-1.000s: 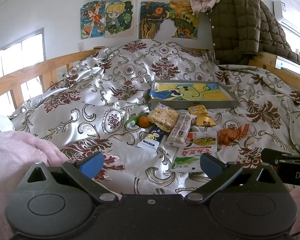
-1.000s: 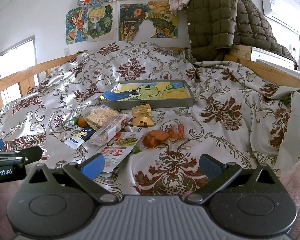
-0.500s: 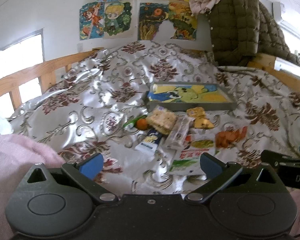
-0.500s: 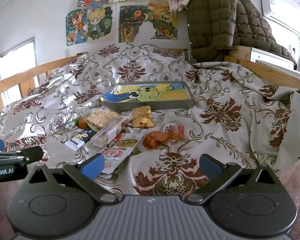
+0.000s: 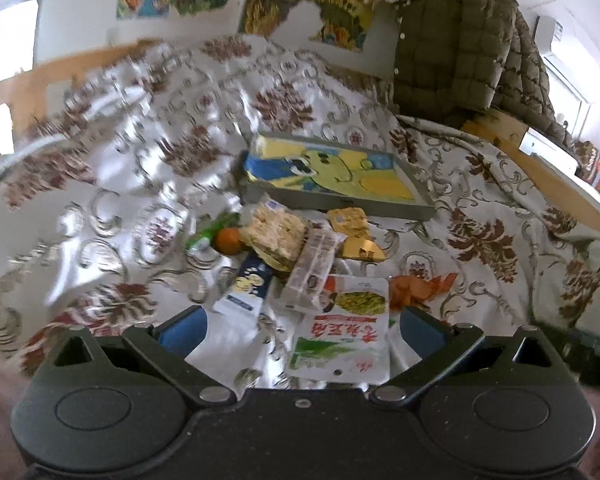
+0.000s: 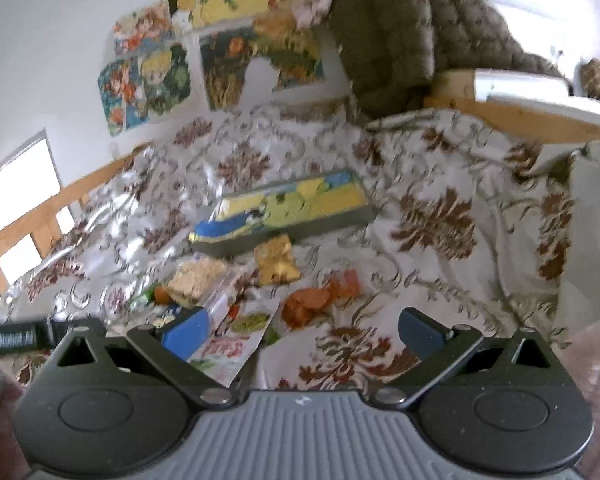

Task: Organize snacks
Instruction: 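Lower the left tool toward the long wrapped biscuit bar while the right tool approaches the noodle packet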

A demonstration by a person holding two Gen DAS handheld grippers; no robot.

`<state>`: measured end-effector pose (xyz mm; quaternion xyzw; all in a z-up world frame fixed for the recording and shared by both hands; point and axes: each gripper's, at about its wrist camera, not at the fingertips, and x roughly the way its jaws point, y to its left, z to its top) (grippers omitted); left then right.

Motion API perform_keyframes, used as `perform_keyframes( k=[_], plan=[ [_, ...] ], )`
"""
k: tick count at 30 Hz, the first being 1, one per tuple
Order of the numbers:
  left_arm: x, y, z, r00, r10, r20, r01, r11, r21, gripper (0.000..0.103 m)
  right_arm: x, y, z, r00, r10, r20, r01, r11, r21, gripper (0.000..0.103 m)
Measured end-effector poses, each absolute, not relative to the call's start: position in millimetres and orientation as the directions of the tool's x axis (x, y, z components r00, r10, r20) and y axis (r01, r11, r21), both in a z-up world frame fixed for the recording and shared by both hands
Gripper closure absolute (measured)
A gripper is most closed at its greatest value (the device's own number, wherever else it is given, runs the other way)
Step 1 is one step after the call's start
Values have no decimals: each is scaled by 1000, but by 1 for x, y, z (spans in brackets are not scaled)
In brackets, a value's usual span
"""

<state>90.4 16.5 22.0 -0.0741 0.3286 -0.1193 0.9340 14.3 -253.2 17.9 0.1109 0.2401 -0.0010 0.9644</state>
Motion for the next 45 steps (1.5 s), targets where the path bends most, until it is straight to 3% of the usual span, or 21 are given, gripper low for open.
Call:
perform_keyframes(
  k=[8, 14, 21, 30, 39, 45],
  plan=[
    [161, 10, 7, 684, -261, -681, 190, 965, -178, 1, 54, -236, 14, 820, 148, -553, -77, 986, 150, 0],
    [201, -2, 5, 661, -337, -671, 319, 935, -156, 1, 93, -224, -3, 726, 257, -638, -205, 966, 155, 0],
    [240, -8, -17, 550, -491, -676, 428, 860, -276, 1, 137, -213, -33, 611, 340, -715, -292, 936, 195, 0],
    [261, -26, -40, 474, -531, -702, 478, 825, -302, 1, 170, -212, -61, 508, 399, -764, -295, 913, 281, 0],
    [280, -29, -61, 401, -529, -748, 445, 826, -345, 16, 188, -205, -72, 480, 403, -779, -275, 913, 302, 1],
    [295, -22, -76, 346, -507, -789, 379, 845, -377, 38, 193, -216, -67, 512, 445, -735, -235, 895, 379, 12]
  ],
)
